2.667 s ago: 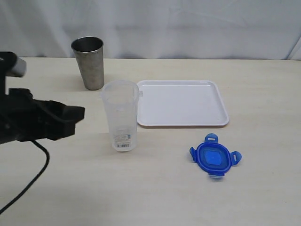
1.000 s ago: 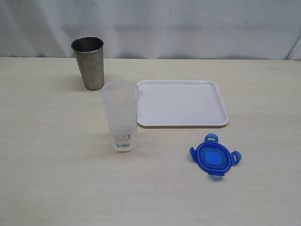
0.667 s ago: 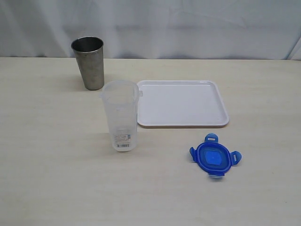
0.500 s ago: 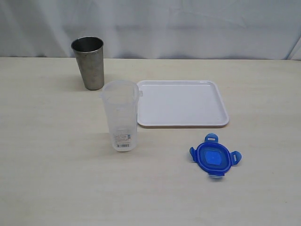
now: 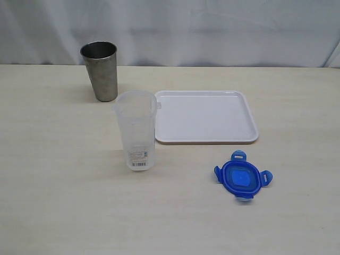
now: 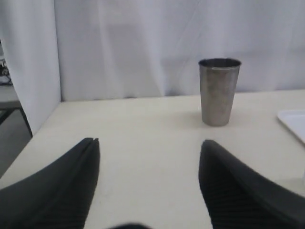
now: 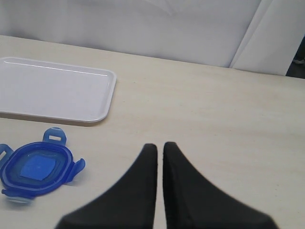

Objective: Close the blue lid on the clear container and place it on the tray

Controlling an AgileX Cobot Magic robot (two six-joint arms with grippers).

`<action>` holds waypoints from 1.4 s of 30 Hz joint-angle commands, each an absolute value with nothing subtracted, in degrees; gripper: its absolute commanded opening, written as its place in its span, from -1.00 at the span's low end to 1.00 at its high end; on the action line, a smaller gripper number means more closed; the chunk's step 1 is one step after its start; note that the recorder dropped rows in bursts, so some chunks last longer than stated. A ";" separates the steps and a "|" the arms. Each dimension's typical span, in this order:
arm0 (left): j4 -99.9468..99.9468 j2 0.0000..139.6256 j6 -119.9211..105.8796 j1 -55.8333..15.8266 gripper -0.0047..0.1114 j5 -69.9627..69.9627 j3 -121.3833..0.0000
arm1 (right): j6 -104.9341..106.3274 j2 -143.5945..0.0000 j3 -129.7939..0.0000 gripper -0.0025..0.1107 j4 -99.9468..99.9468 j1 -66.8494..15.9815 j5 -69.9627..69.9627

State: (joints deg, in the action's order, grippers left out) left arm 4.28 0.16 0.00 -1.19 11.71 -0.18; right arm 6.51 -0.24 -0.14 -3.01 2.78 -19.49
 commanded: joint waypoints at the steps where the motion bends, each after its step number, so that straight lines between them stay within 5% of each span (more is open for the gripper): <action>1: 4.50 0.00 0.00 -0.80 0.07 18.90 0.00 | 6.82 0.00 0.00 -0.88 -3.18 3.17 -19.67; 28: 4.38 0.00 0.00 -0.80 0.07 18.57 0.00 | 6.82 0.00 0.00 -0.88 -3.29 3.17 -19.67; 42: 4.38 0.00 0.00 -0.80 0.07 18.57 0.00 | 3.61 0.00 0.00 -0.88 29.94 3.17 12.36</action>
